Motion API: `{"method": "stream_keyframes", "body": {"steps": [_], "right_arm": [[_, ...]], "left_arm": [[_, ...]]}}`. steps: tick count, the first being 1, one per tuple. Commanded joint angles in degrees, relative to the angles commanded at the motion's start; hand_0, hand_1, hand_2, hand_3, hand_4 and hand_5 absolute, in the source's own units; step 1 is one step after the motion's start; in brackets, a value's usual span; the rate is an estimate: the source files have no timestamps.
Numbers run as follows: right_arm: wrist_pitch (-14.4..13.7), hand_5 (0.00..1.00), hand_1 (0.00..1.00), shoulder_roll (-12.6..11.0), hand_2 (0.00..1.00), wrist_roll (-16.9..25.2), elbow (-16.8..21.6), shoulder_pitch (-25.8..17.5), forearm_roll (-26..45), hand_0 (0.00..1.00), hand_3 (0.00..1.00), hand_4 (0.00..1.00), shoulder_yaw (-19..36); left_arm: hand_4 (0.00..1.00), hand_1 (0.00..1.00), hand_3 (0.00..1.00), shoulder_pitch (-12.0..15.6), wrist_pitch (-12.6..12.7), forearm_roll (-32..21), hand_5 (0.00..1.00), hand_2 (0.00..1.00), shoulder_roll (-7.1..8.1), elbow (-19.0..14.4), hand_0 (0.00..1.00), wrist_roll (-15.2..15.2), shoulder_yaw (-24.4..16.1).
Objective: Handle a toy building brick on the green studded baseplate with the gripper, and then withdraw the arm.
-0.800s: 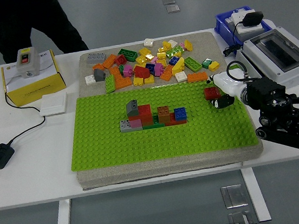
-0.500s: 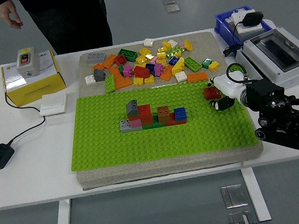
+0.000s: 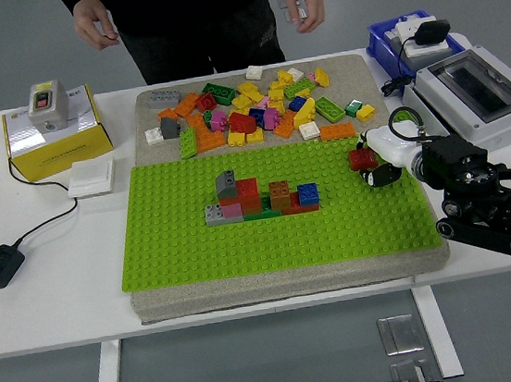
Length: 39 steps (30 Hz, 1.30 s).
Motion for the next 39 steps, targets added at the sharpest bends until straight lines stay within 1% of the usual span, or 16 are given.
{"method": "stream_keyframes", "body": {"steps": [13, 21, 36, 37, 39], "right_arm": [[-0.4, 0.411, 0.191, 0.2, 0.663, 0.2, -0.1, -0.1, 0.2, 0.142, 0.711, 0.571, -0.5], [-0.6, 0.413, 0.186, 0.2, 0.657, 0.2, 0.0, -0.2, 0.2, 0.141, 0.704, 0.564, -0.7], [-1.9, 0.423, 0.180, 0.1, 0.635, -0.1, 0.4, -0.2, -0.6, 0.137, 0.686, 0.549, -0.9], [-1.9, 0.339, 0.171, 0.1, 0.500, -0.1, 0.4, -0.2, -0.7, 0.134, 0.558, 0.375, -0.9], [-1.9, 0.339, 0.171, 0.1, 0.500, -0.1, 0.4, -0.2, -0.7, 0.134, 0.558, 0.375, -0.9]], "left_arm": [[0.345, 0.682, 0.699, 0.1, 0.0, -0.7, 0.566, 0.622, -0.17, 0.0, 0.716, -0.4, 0.8], [0.349, 0.683, 0.699, 0.0, 0.1, -2.2, 0.566, 0.622, -0.17, 0.0, 0.715, -1.0, 2.4], [0.347, 0.681, 0.695, 0.0, 0.0, -2.9, 0.568, 0.622, -0.19, 0.0, 0.714, -1.3, 3.4], [0.345, 0.680, 0.700, 0.0, 0.0, -3.0, 0.573, 0.624, -0.19, 0.0, 0.713, -1.3, 3.5], [0.345, 0.680, 0.700, 0.0, 0.0, -3.1, 0.573, 0.624, -0.19, 0.0, 0.713, -1.4, 3.6]]}}
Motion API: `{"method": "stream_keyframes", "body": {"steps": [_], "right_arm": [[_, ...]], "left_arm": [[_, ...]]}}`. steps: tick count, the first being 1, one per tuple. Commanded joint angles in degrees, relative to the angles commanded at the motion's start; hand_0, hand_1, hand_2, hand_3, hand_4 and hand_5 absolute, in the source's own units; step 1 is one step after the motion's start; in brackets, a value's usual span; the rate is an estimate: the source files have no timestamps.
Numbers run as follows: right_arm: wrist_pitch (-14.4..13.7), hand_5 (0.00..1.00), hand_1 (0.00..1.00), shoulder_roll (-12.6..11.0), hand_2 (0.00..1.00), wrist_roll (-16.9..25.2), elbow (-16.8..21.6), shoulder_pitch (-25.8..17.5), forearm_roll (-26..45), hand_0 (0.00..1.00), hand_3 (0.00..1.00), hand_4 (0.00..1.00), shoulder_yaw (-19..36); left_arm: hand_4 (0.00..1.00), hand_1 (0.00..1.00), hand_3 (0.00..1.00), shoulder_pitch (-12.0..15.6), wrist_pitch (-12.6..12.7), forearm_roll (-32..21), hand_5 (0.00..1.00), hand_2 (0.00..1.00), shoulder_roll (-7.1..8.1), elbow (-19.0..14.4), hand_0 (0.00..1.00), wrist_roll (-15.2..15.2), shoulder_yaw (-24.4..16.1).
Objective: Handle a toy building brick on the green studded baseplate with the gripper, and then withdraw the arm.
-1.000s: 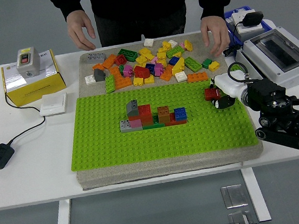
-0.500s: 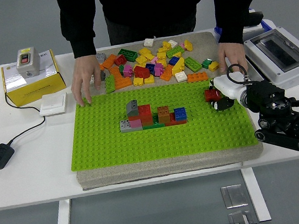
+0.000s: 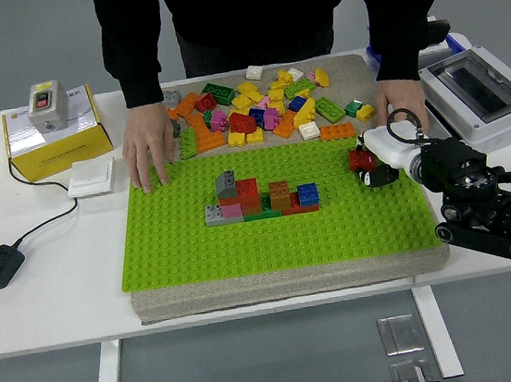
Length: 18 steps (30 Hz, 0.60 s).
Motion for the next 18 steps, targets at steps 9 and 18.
{"method": "stream_keyframes", "body": {"steps": [9, 18], "right_arm": [[-0.4, 0.336, 0.166, -0.5, 0.512, -0.2, 0.6, 0.0, -1.1, 0.125, 0.568, 0.349, 0.9], [-0.9, 0.333, 0.164, -3.0, 0.503, -1.1, 5.9, -1.8, -5.7, 0.119, 0.558, 0.363, 3.9]], "left_arm": [[0.345, 0.680, 0.701, 0.0, 0.1, -0.5, 0.574, 0.626, -0.09, 0.0, 0.713, -0.3, 0.4], [0.344, 0.679, 0.702, 0.1, 0.3, -0.9, 0.575, 0.627, -0.20, 0.0, 0.712, -0.4, 0.7]]}}
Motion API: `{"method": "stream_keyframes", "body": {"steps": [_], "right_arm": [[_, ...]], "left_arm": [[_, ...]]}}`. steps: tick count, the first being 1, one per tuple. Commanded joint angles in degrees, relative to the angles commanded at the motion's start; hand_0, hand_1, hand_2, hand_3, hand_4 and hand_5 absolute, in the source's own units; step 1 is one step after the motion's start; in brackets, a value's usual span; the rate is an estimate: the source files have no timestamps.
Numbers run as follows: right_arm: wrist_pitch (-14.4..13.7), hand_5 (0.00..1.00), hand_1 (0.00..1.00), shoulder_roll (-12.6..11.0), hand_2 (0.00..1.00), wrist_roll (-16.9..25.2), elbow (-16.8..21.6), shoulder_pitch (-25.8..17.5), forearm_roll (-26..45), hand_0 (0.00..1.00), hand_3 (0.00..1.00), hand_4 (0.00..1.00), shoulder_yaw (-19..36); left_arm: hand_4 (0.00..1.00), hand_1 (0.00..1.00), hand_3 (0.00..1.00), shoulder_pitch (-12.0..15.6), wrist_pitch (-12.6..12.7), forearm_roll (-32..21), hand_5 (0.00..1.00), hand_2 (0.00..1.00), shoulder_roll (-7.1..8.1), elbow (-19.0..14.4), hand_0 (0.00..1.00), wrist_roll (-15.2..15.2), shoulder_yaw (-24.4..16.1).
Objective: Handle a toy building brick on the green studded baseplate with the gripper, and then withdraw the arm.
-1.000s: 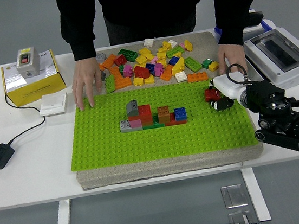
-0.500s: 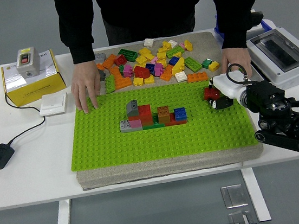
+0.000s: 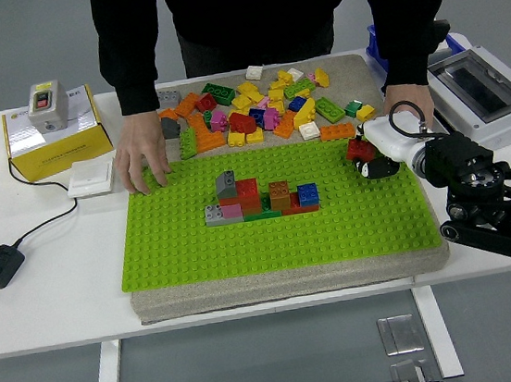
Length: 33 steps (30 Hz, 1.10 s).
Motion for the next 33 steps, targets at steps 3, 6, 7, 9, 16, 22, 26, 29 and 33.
{"method": "stream_keyframes", "body": {"steps": [3, 6, 7, 9, 16, 22, 26, 29, 33], "right_arm": [[-0.1, 0.333, 0.164, -1.4, 0.503, -0.5, 3.0, -1.5, -2.9, 0.119, 0.558, 0.363, 0.8], [-0.1, 0.347, 0.163, -2.4, 0.469, -1.1, 5.8, -3.2, -6.3, 0.116, 0.508, 0.369, 0.9], [-0.2, 0.347, 0.163, -2.5, 0.469, -1.1, 6.4, -3.6, -7.2, 0.116, 0.508, 0.369, 0.9], [-0.5, 0.347, 0.163, -2.8, 0.469, -1.3, 7.5, -4.6, -9.5, 0.116, 0.508, 0.369, 0.8], [-1.8, 0.357, 0.155, -3.0, 0.493, -1.2, 9.8, -6.6, -12.0, 0.114, 0.544, 0.380, 0.7], [-2.9, 0.370, 0.154, -2.7, 0.493, -0.9, 11.8, -7.4, -11.6, 0.110, 0.541, 0.393, 0.8], [-3.0, 0.370, 0.154, -2.3, 0.493, -0.9, 12.1, -7.4, -11.6, 0.110, 0.541, 0.393, 0.4], [-3.0, 0.374, 0.151, -1.8, 0.491, -0.8, 11.9, -7.3, -11.4, 0.106, 0.540, 0.394, 0.0], [-3.0, 0.374, 0.151, -1.0, 0.491, -0.4, 10.5, -7.0, -11.1, 0.106, 0.540, 0.394, -0.5]], "left_arm": [[0.344, 0.679, 0.702, 0.1, 0.1, -0.3, 0.575, 0.627, -0.07, 0.0, 0.712, -0.1, 0.2], [0.342, 0.679, 0.703, 0.2, 0.1, -0.6, 0.585, 0.628, -0.14, 0.0, 0.712, -0.1, 0.4], [0.342, 0.679, 0.703, 0.2, 0.1, -0.6, 0.585, 0.628, -0.16, 0.0, 0.712, -0.1, 0.4], [0.342, 0.679, 0.703, 0.2, 0.1, -0.7, 0.585, 0.628, -0.20, 0.0, 0.712, -0.1, 0.5], [0.350, 0.679, 0.708, 0.3, 0.1, -0.6, 0.591, 0.630, -0.24, 0.0, 0.711, -0.1, 0.4], [0.352, 0.679, 0.709, 0.3, 0.1, -0.6, 0.594, 0.631, -0.29, 0.0, 0.712, -0.1, 0.5], [0.352, 0.679, 0.709, 0.3, 0.1, -0.5, 0.594, 0.631, -0.28, 0.0, 0.712, -0.1, 0.5], [0.354, 0.678, 0.709, 0.3, 0.1, -0.4, 0.595, 0.631, -0.27, 0.0, 0.712, -0.1, 0.5], [0.354, 0.678, 0.709, 0.2, 0.1, -0.6, 0.595, 0.631, -0.29, 0.0, 0.712, -0.2, 0.7]]}}
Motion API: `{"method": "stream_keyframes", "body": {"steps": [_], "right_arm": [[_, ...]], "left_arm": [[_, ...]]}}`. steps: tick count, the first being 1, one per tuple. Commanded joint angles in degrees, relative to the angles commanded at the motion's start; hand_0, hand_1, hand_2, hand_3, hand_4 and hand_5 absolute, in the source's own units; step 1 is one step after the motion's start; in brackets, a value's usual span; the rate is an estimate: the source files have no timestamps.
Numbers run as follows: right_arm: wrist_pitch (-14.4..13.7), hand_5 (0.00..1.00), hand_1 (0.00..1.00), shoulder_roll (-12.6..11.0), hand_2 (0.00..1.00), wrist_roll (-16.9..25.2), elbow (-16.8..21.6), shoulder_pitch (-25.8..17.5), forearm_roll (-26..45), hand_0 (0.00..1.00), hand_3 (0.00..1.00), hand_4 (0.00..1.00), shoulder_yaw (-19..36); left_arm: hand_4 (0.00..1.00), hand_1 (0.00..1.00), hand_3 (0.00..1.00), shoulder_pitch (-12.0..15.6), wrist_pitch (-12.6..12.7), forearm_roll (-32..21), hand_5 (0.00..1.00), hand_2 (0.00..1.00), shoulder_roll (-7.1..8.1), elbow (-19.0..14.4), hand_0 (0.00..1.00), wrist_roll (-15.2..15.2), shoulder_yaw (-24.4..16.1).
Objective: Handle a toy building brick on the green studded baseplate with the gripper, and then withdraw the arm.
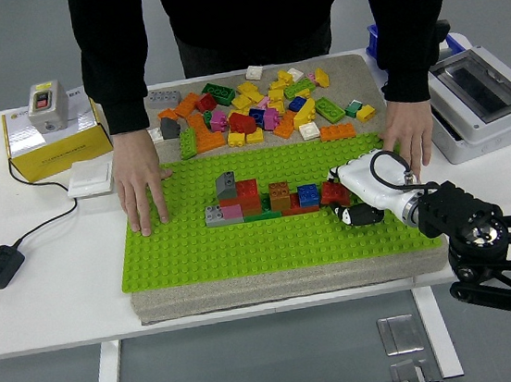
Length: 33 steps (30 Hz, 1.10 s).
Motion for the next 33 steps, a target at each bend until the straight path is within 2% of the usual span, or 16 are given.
{"method": "stream_keyframes", "body": {"steps": [14, 20, 33], "right_arm": [[0.0, 0.376, 0.148, 1.0, 0.488, 0.5, -1.5, 0.7, 0.5, 0.106, 0.534, 0.394, -1.2], [0.0, 0.377, 0.147, 1.3, 0.487, 0.6, -1.9, 1.1, 0.4, 0.104, 0.535, 0.394, -1.7], [0.2, 0.379, 0.147, 1.4, 0.490, 0.8, -1.6, 1.3, 0.6, 0.104, 0.536, 0.395, -2.8]], "left_arm": [[0.351, 0.677, 0.710, -0.1, 0.0, -0.4, 0.595, 0.631, -0.01, 0.0, 0.712, -0.2, 0.5], [0.349, 0.678, 0.709, -0.1, -0.1, 1.6, 0.595, 0.628, -0.04, 0.0, 0.712, 0.2, -1.5], [0.347, 0.676, 0.708, -0.2, -0.1, 1.6, 0.596, 0.624, 0.00, 0.0, 0.712, 0.1, -1.5]]}}
